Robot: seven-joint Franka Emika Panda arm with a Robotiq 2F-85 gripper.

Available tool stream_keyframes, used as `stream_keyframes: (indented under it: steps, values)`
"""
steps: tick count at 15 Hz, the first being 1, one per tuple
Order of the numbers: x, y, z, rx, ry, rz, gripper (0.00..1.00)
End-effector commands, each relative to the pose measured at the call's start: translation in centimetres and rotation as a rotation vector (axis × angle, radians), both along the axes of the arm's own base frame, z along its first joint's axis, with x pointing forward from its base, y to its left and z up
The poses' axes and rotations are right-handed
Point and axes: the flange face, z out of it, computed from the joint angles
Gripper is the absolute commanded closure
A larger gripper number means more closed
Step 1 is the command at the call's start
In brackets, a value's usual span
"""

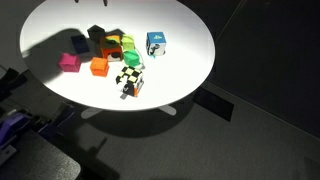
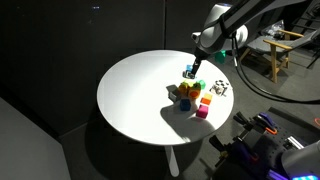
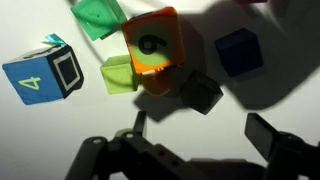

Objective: Pick up the block with the number six on it and put it on the gray block

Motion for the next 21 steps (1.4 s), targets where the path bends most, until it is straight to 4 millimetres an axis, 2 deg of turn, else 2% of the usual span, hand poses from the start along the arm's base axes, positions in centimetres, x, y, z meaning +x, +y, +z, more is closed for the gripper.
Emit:
stream_keyframes:
  steps: [1,7,12,14,21]
  values:
    - [1.7,-1.3,-1.1,-0.014,0.006,0.029,0.00]
    - [2.5,-3.0,-3.2,-0.047,0.035,0.126,0.00]
    - [2.5,-3.3,-4.4,-0.030,0.051,0.222,0.00]
    - [1.8,-3.0,-4.7,-0.035,0.048,0.188,0.00]
    - [1.5,-3.0,-5.2,-0.045,0.051,0.169,0.00]
